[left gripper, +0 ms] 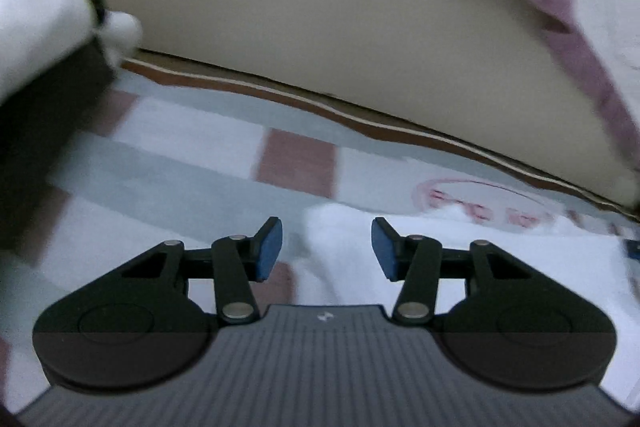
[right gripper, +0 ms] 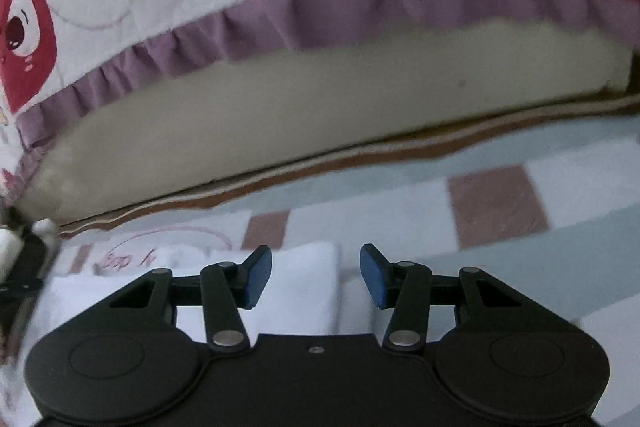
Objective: Fold clothes
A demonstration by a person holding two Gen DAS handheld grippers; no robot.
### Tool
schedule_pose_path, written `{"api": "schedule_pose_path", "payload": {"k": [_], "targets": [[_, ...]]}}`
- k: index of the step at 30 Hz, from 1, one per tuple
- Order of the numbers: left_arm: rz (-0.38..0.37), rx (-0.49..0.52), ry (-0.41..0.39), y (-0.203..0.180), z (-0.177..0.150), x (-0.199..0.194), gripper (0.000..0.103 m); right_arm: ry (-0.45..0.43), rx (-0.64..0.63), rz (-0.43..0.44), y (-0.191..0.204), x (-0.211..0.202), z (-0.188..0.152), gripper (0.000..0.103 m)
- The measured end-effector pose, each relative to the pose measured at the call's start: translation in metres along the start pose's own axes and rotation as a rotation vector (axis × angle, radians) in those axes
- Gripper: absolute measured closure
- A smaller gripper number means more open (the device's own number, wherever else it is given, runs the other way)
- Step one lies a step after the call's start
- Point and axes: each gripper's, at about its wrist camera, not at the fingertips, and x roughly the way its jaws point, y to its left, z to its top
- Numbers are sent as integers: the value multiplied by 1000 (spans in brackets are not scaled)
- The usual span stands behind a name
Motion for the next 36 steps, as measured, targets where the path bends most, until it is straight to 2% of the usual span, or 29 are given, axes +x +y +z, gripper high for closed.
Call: {"api": "schedule_pose_path", "payload": {"k": [2,4,5,6,7,8,9,10,11,12,15,18,21,24,27,29,32,33,34,36], "targets": [[-5,39,22,-6,-1,4,47,28,-16,-11,3,9,-3,48],[-9,77,43,-12,-3,9,37,33,-39,-45,5,15,-6,47],[17,99,42,-14,-3,14,34,34,-47,-53,5,18,-6,47],[30,108,35,-14,-4,19,34,27,-50,-50,4,21,-7,46],[8,104,19,-13,-3,21,34,18,-51,-44,4,23,-8,46],[-13,100,3,-13,-3,23,47,9,-52,-38,3,26,-9,46],[-34,95,-12,-12,-3,25,88,7,-58,-28,2,25,-9,47],[-41,121,-17,-16,-2,22,98,2,-76,-6,2,25,-10,65],[-48,148,-23,-20,-2,18,98,-6,-101,10,4,26,-11,84],[-23,182,-67,-27,-4,10,98,-13,-130,8,7,26,-12,96],[33,223,-144,-34,-2,-9,98,-71,-162,15,12,18,-13,96],[102,265,-185,-33,-2,-12,98,-98,-131,12,9,12,-6,96],[146,313,-142,-36,-12,8,98,-92,-113,-1,5,11,-3,97],[176,314,-102,-34,-18,31,98,-66,-135,-36,4,17,-5,97],[238,260,-74,-33,-17,39,96,-55,-107,-65,-4,20,-6,98],[331,178,-54,-33,-13,37,96,-37,-47,-148,-8,22,-1,93],[334,38,-69,-27,-9,5,94,-21,46,-313,-16,10,7,82],[285,-2,-73,-26,-13,-8,89,0,74,-338,-22,1,10,78],[222,-25,-65,-26,-18,-20,88,19,113,-329,-27,-7,11,78],[99,-30,-37,-32,-35,-41,88,44,254,-195,-38,-29,4,74]]}}
